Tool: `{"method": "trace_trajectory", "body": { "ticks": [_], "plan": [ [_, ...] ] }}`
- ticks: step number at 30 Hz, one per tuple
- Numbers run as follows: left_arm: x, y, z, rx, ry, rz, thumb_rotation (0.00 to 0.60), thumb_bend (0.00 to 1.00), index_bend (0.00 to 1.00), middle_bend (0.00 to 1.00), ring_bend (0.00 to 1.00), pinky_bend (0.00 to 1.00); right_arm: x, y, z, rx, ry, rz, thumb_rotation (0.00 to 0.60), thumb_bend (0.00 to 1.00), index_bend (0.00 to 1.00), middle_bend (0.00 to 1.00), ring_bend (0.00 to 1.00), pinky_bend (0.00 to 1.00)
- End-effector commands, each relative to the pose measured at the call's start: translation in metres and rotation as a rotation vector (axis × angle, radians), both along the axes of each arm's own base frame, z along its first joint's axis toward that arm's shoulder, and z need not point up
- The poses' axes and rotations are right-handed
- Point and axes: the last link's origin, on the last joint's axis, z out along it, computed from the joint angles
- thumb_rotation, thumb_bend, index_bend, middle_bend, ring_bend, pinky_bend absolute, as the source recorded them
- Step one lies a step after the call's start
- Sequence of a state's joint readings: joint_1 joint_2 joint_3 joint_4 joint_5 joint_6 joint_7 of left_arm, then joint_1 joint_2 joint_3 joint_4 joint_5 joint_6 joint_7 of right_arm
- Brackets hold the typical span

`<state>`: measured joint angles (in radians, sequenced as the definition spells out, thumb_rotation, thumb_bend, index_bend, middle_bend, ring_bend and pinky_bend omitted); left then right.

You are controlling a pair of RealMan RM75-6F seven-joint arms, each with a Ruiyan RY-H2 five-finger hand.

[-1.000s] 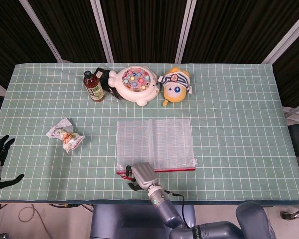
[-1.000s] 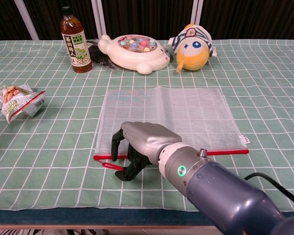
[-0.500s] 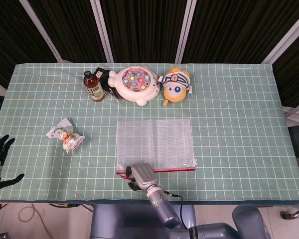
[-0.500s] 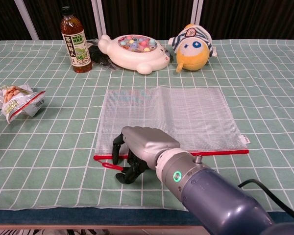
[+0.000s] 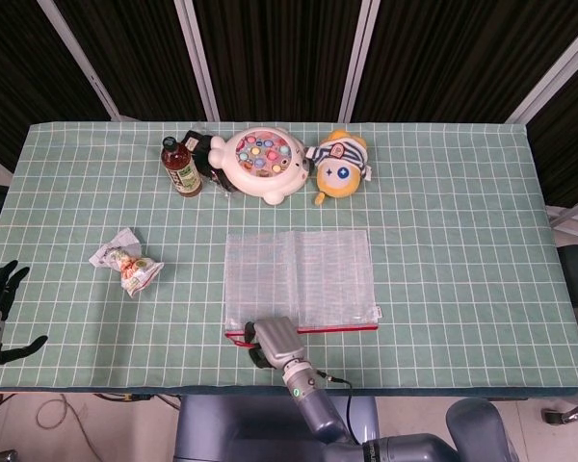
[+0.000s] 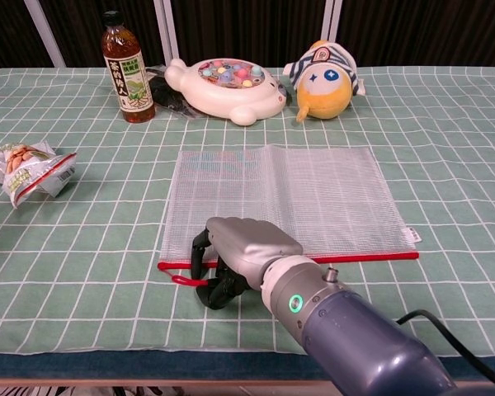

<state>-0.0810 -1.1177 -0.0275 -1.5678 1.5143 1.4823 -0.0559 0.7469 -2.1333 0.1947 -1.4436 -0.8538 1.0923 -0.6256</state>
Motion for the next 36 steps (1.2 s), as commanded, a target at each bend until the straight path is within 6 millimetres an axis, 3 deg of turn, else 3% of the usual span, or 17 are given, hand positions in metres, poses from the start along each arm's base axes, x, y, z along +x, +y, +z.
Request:
{"method": "trace_trajectory", "body": {
  "ticks": [1,25,36],
  "plan": [
    [0.0001,0.0,0.0001,0.0,-0.001,0.0,0.6,0.02,0.0,0.0,0.0,0.0,0.0002,0.0003,-0.0001,-0.001,-0.001,-0.001,0.6,0.51,0.5,1.0,1.0,0.98],
    [0.0002,0.0005,0.0009,0.003,-0.008,-0.005,0.6,0.02,0.0,0.0,0.0,0.0,-0.0013,0.004,-0.0013,-0.002,-0.002,-0.01,0.6,0.52,0.55,1.0,1.0,0.98],
    [0.0002,0.0003,0.0011,0.004,-0.008,-0.005,0.6,0.02,0.0,0.0,0.0,0.0,-0.002,0.0044,0.0024,-0.01,-0.014,-0.004,0.6,0.6,0.58,1.0,1.0,0.98]
  ]
}}
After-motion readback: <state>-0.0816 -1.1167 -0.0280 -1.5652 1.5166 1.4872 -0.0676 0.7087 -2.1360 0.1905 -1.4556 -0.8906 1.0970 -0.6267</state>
